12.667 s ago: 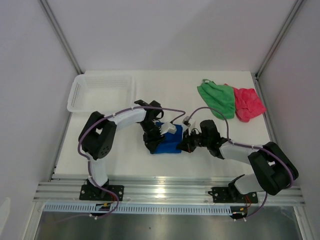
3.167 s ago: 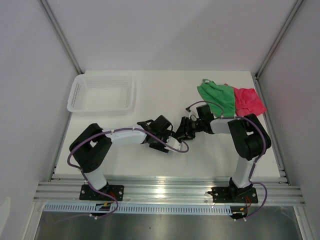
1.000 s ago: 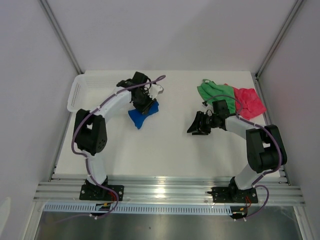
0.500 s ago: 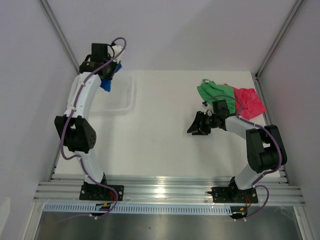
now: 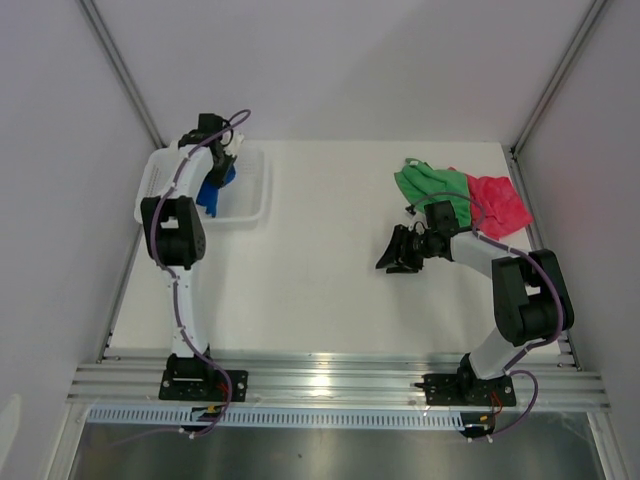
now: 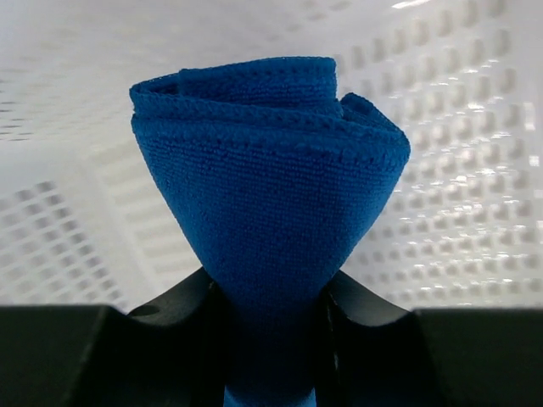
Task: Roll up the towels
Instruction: Place the rolled towel into the container
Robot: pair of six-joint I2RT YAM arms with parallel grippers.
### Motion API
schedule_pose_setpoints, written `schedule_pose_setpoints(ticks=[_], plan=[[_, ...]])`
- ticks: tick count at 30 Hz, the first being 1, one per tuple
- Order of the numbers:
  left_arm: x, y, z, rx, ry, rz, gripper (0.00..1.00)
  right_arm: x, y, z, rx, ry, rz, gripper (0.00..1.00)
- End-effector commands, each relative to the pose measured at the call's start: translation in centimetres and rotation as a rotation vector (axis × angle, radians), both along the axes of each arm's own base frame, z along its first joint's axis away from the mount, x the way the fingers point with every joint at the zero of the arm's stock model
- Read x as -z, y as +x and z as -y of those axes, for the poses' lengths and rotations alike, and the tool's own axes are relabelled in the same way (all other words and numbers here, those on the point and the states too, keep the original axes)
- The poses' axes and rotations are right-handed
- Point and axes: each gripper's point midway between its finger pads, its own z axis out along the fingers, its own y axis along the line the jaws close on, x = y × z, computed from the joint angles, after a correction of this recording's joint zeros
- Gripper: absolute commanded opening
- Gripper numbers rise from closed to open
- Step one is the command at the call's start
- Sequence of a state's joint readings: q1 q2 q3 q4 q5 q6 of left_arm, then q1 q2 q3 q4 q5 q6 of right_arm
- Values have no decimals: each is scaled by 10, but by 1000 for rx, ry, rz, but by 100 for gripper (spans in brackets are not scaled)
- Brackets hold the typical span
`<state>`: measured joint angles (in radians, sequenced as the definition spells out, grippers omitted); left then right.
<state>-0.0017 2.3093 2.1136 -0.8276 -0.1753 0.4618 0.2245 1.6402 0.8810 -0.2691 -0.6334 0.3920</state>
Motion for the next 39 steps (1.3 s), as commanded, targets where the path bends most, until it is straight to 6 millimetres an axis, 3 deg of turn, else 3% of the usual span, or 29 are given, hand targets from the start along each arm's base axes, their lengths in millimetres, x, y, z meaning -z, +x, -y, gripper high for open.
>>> schedule_pose_setpoints(ticks=[1,4,9,21,24,31,39], plan=[[-18,-3,38,-25,-175,1,18,1,4,5,30,-23,-6,47],[-5,-12,68,-17,-276,-54,19,6,0,7,34,-38,-20,47],[0,-18,96,-27,-404,-86,24,10,-2,8,34,-43,-33,47],[24,-32,121,-92,-517,-178,38,13,0,8,42,-49,-43,47],[24,-34,130,-88,-566,-190,54,13,-1,9,42,-52,-45,47],[27,-36,119,-113,-527,-191,59,10,-1,9,41,-52,-34,47],[2,-38,107,-140,-526,-120,65,5,2,8,41,-46,-25,47]])
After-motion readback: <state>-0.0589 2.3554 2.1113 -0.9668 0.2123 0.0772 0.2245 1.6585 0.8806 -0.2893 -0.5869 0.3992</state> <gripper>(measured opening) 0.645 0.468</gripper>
